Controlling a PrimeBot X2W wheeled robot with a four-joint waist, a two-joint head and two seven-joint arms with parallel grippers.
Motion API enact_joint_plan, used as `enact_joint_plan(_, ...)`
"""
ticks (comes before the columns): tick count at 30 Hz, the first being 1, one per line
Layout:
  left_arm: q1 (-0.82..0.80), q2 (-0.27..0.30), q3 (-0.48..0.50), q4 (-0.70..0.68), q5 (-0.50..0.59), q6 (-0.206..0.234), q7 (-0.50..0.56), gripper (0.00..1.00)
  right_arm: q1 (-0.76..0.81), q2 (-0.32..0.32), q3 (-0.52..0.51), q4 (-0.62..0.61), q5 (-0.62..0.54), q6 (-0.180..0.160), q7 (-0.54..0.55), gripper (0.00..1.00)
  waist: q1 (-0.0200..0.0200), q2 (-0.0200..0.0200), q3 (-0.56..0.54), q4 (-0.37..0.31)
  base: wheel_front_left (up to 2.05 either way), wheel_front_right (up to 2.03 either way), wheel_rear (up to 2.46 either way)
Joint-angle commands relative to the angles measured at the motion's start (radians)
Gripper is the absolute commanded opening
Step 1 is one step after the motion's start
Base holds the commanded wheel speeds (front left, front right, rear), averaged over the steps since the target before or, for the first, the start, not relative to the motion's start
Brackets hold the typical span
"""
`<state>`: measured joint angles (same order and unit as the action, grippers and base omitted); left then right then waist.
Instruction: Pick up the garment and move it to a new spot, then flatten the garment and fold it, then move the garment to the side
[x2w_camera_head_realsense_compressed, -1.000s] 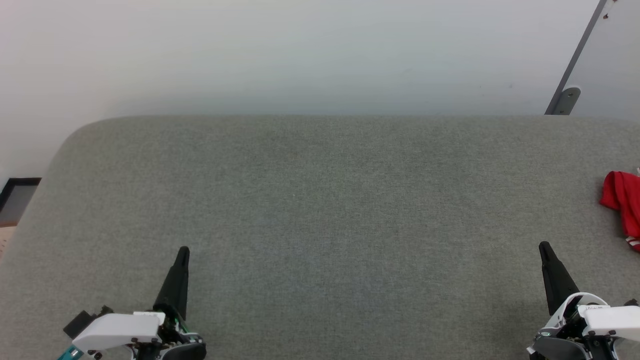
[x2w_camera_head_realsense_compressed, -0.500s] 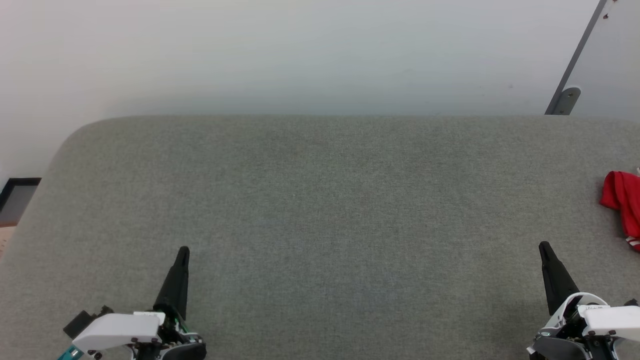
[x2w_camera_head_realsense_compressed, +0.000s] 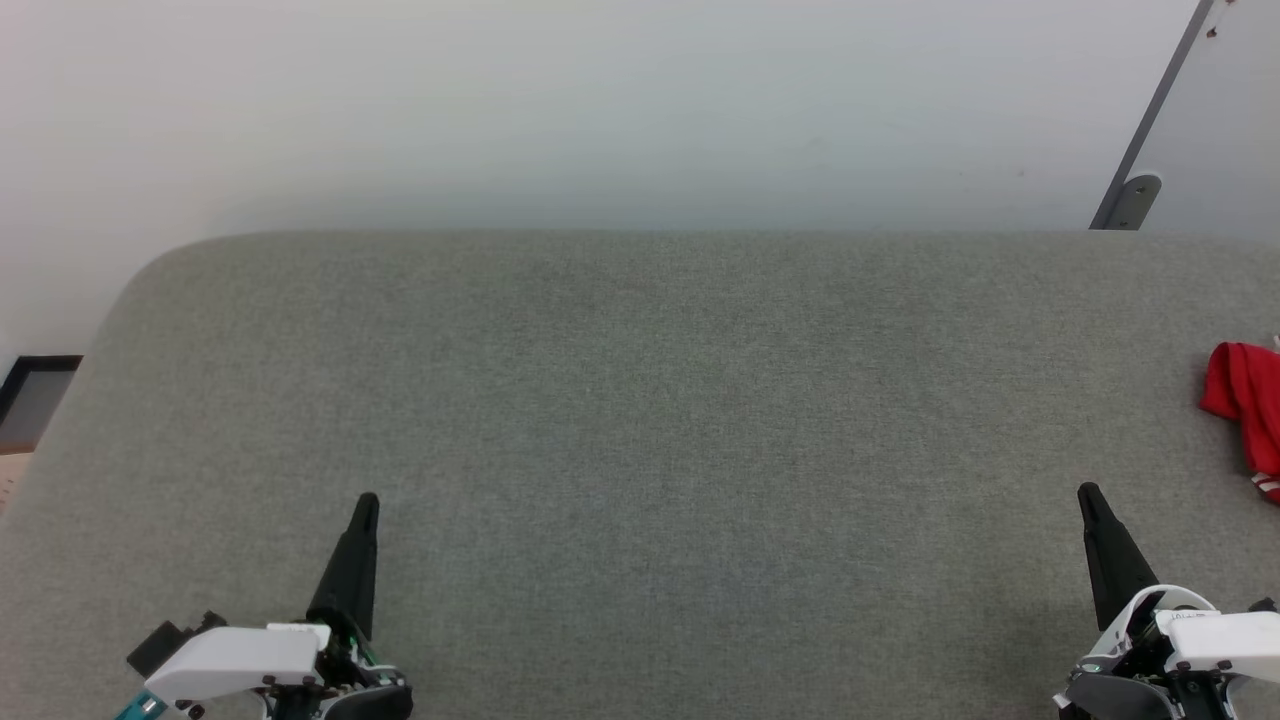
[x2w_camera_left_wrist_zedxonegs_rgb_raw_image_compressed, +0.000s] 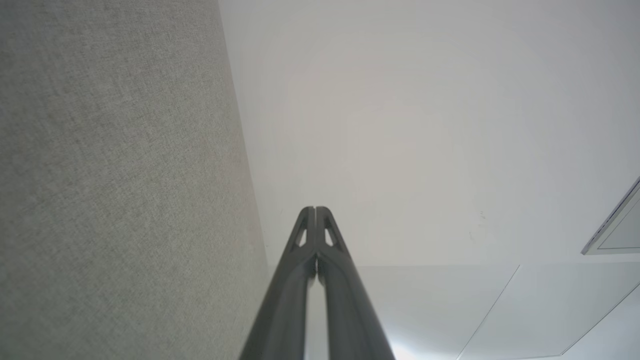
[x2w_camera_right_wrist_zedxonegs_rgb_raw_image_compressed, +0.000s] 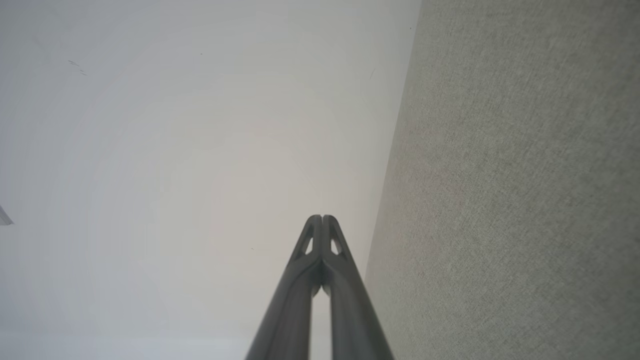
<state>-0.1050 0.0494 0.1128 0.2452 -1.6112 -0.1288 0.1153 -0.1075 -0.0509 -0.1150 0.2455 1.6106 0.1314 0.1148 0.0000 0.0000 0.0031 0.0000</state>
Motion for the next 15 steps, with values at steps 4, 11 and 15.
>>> enact_joint_plan(4,-0.009,-0.001,0.002,0.001,-0.003,-0.003,0.001,0.0,-0.003,0.003,0.0,-0.003,0.004,-0.001,0.002,0.0,0.0,0.0,0.0,0.0,0.0,0.0,0.0)
enact_joint_plan(11,-0.009,-0.001,0.002,0.001,-0.003,-0.004,0.001,0.0,-0.003,0.003,0.0,-0.003,0.004,-0.001,0.002,0.0,0.0,0.0,0.0,0.0,0.0,0.0,0.0)
enact_joint_plan(15,-0.009,-0.001,0.002,0.001,-0.003,-0.004,0.001,0.0,-0.003,0.003,0.0,-0.003,0.004,-0.001,0.002,0.0,0.0,0.0,0.0,0.0,0.0,0.0,0.0)
